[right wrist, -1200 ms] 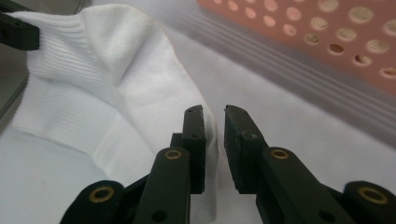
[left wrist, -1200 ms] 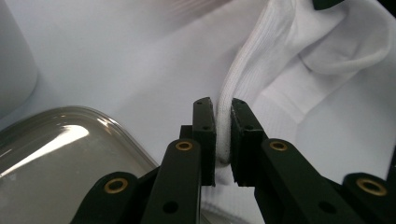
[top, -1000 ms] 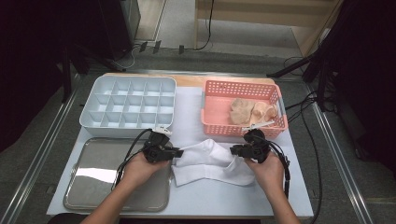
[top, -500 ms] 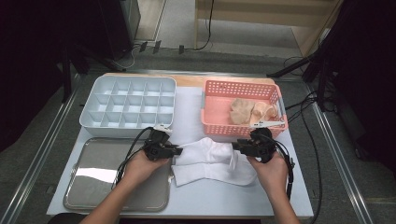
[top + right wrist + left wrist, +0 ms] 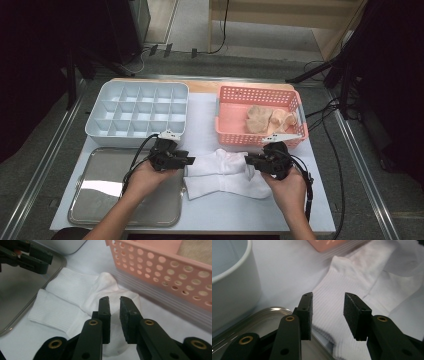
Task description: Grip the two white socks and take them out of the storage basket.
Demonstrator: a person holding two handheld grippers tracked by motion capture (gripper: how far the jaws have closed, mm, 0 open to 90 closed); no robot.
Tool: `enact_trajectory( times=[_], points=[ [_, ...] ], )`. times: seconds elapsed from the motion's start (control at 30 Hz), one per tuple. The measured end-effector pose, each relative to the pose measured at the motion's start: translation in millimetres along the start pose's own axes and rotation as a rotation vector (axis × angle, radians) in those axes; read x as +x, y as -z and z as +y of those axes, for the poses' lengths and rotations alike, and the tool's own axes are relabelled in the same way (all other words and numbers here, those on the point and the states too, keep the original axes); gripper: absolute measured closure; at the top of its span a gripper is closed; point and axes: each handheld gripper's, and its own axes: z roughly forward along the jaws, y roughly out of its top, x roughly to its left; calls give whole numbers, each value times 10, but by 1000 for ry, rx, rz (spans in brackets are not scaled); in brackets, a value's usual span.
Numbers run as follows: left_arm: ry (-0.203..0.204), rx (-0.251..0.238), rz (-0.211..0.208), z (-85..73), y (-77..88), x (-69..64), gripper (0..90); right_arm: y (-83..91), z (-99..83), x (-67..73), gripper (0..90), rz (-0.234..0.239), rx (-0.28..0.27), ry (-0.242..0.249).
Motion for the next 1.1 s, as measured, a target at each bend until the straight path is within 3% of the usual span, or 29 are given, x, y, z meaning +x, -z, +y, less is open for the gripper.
enact_trajectory(
  times=[0.17,0.37,0.63,0.93,1.1],
  points=[
    [-20,-2,-14,-9,2,-55,607,13,-17,87,861,19,-3,6],
    [-14,23,-18,-30,-107,-51,606,-101,-64,202,862,32,49,32],
    [-28,35,-12,-31,-184,-67,600,-76,-142,-40,853,-18,55,-26],
    [-28,23,32,-35,-178,-4,575,-75,-190,-417,825,-80,36,-101],
    [-19,12,45,-34,-217,36,557,-107,-206,-527,792,-102,38,-123]
  ],
)
